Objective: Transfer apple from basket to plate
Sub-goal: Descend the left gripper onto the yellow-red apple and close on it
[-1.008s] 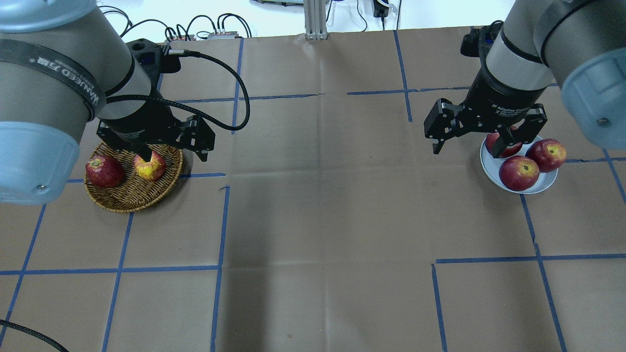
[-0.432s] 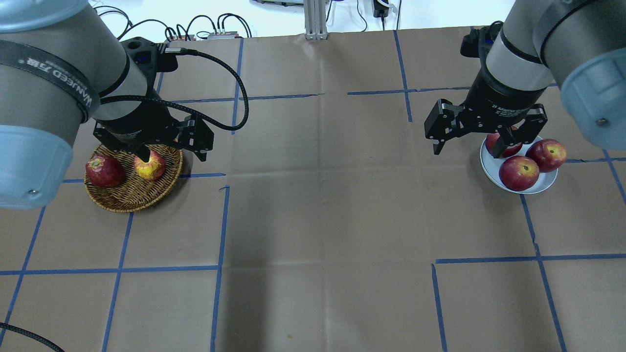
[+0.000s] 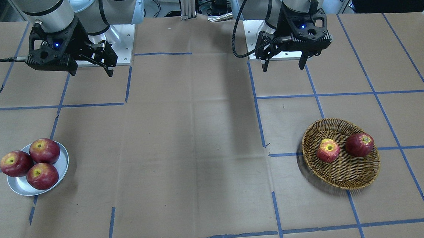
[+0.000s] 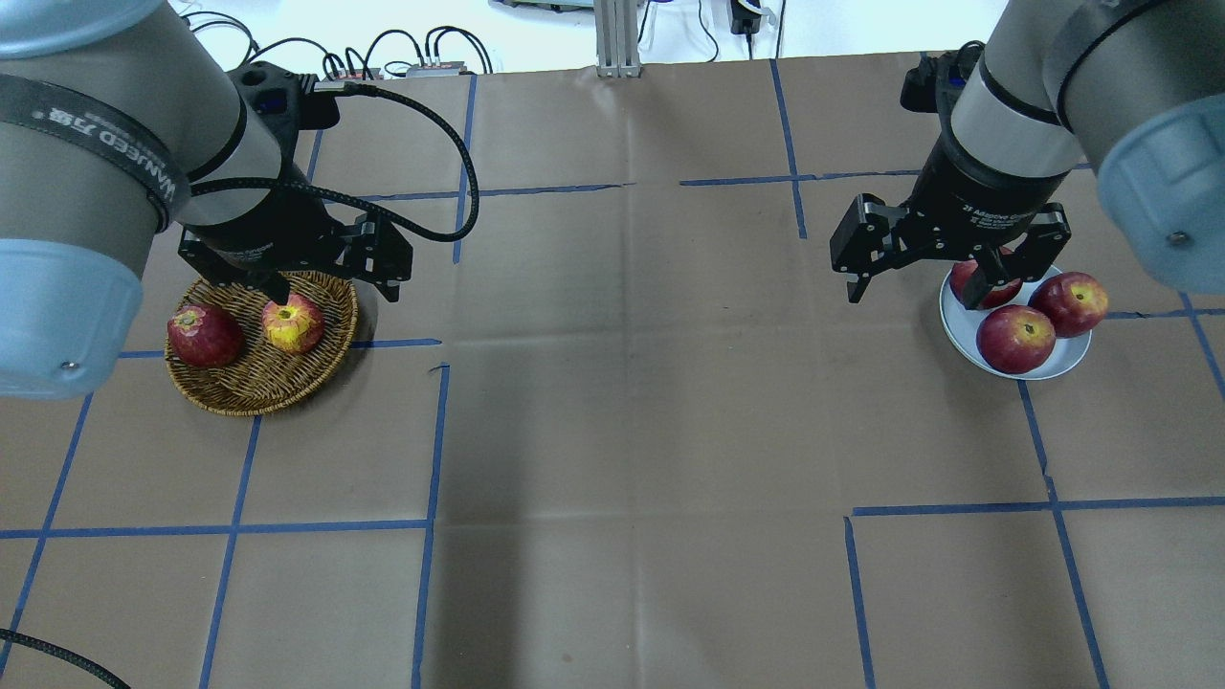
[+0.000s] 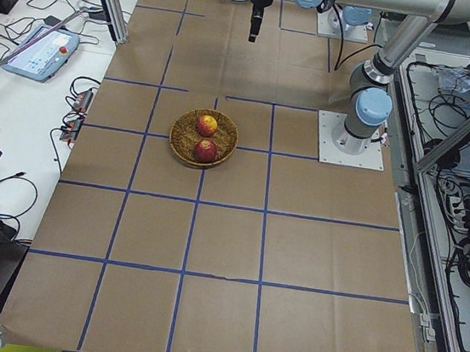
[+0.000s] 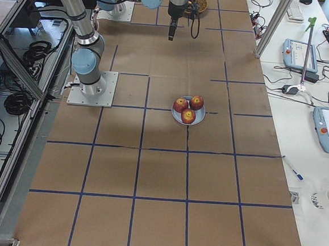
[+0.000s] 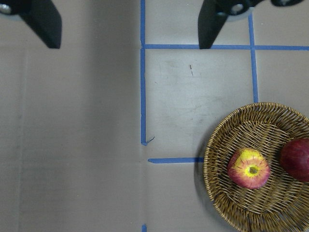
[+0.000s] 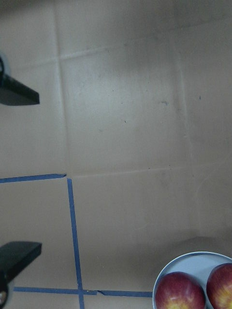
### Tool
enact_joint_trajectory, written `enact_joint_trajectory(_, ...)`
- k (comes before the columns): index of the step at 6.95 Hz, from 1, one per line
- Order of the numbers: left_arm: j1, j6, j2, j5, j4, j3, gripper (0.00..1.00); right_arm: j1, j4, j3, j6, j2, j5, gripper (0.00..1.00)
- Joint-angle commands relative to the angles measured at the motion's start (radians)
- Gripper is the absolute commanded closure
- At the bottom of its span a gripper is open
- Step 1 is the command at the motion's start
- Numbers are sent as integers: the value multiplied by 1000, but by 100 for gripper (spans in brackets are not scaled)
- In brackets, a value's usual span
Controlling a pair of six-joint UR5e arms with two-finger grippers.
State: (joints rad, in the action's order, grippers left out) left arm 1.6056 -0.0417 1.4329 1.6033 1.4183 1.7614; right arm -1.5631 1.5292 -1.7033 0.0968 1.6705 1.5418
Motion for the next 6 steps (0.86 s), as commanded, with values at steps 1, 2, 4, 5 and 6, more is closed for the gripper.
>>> enact_joint_trajectory(1,-44,37,23,1,-71,26,1,0,2,1,-3,-2,3,0)
enact_joint_trajectory(2,-82,151,58,0,-77,39,1,0,3,1,-5,-2,3,0)
enact_joint_trajectory(4,-151,232,108,1,-91,84,1,0,9,1,-5,-2,-3,0)
enact_joint_trajectory(5,-180,290,150,3,-128,99,1,0,9,1,-5,-2,0,0)
enact_joint_trajectory(6,-220,368,209,4,-251,105,1,0,8,1,-5,0,6,0)
